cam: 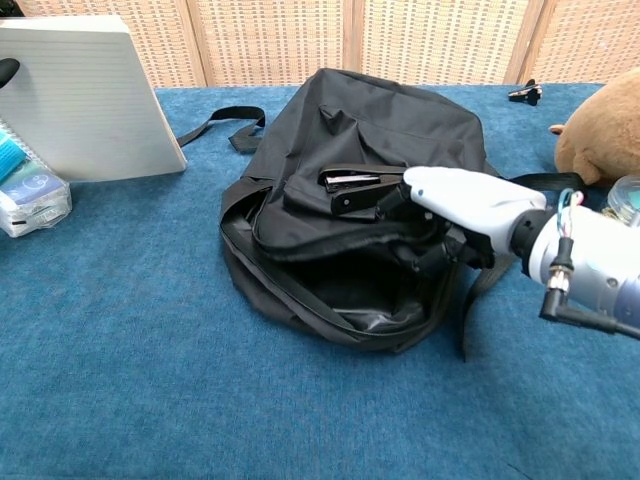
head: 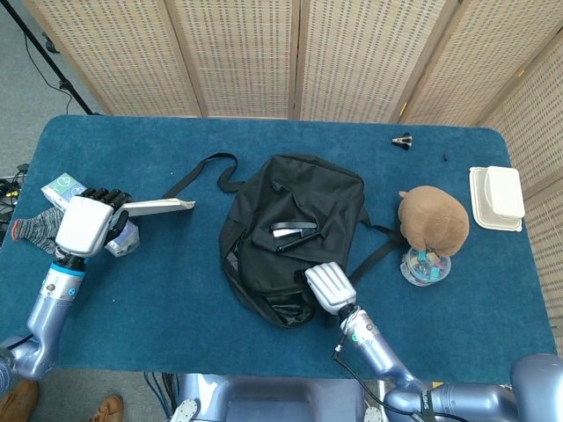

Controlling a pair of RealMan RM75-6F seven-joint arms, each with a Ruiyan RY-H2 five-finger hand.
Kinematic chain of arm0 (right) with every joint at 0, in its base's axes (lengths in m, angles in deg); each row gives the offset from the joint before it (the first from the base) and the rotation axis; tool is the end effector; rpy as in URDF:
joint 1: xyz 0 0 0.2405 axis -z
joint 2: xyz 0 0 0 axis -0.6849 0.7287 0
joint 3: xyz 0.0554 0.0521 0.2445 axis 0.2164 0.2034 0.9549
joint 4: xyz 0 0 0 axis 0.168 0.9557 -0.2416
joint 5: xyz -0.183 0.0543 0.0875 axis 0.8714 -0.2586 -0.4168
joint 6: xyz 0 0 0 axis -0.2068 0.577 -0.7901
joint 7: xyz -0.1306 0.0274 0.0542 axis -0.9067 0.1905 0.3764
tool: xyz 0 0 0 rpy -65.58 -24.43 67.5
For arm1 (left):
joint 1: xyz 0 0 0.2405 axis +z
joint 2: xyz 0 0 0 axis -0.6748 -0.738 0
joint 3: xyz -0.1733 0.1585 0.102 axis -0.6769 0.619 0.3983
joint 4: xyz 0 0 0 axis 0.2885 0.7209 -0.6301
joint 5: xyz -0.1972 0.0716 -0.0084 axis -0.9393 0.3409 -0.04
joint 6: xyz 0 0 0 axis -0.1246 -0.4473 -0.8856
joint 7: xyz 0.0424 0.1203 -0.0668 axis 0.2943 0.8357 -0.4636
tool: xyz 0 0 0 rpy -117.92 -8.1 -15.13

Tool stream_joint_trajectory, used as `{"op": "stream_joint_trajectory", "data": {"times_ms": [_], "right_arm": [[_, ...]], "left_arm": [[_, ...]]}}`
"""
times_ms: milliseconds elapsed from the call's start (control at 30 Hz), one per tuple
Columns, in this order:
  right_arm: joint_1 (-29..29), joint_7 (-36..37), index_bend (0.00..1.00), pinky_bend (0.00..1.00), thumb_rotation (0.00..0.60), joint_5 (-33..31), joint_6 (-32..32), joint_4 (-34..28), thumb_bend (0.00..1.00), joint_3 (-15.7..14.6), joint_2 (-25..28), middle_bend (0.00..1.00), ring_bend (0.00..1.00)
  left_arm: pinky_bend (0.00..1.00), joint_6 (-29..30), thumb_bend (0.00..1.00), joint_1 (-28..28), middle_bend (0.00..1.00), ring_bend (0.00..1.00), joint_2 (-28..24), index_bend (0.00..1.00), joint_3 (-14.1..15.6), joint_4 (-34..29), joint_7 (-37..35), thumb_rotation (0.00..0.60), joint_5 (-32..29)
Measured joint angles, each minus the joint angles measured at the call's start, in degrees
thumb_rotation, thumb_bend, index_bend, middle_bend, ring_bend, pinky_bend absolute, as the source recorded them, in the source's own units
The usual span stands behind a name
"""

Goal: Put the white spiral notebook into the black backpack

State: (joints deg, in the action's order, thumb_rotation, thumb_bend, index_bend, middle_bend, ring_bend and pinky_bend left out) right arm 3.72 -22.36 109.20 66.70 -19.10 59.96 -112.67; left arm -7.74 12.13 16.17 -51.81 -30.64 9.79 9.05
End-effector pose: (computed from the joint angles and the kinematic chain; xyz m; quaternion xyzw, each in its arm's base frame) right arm -0.1153 -0.2774 -0.0548 0.7168 -0.4602 0.4127 0.3226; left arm -0.2440 0.3406 0.1033 -0.6701 -0.1870 -0.4607 0.5511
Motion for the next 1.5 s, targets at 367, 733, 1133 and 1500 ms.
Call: {"op": "stream_joint_trajectory", "data": {"times_ms": [367, 733, 1133, 1500], "right_arm": [[-2.5, -0.3, 0.59, 0.73, 0.600, -5.0, -3.1, -3.9, 0.65, 6.5, 1.8, 0.61, 0.56], [-7.6, -6.1, 0.59, 0.73, 0.600, -14.0, -4.6, -2.1, 0.65, 12.6, 3.8, 0.61, 0.56], [-10.2, -7.8, 0.59, 0.73, 0.600, -21.1, -3.9, -1.6, 0.65, 16.5, 6.5, 0.61, 0.56], [-12.4, -8.5, 0.59, 0.73, 0.600, -26.4, -3.9, -2.1, 0.65, 16.6, 7.4, 0.61, 0.56]], "left_arm": [[0.59, 6.4, 0.57, 1.5, 0.64, 0.56, 2.0, 0.81, 2.0, 4.2, -7.1, 0.600, 4.7], [0.59, 16.0, 0.57, 3.4, 0.64, 0.57, 3.7, 0.81, 4.4, 9.3, -16.2, 0.600, 10.7], [0.59, 23.2, 0.57, 3.1, 0.64, 0.57, 4.4, 0.81, 4.5, 9.5, -22.6, 0.600, 14.6], [0.59, 27.6, 0.57, 0.2, 0.64, 0.57, 7.7, 0.81, 4.0, 5.6, -22.4, 0.600, 19.4]]}}
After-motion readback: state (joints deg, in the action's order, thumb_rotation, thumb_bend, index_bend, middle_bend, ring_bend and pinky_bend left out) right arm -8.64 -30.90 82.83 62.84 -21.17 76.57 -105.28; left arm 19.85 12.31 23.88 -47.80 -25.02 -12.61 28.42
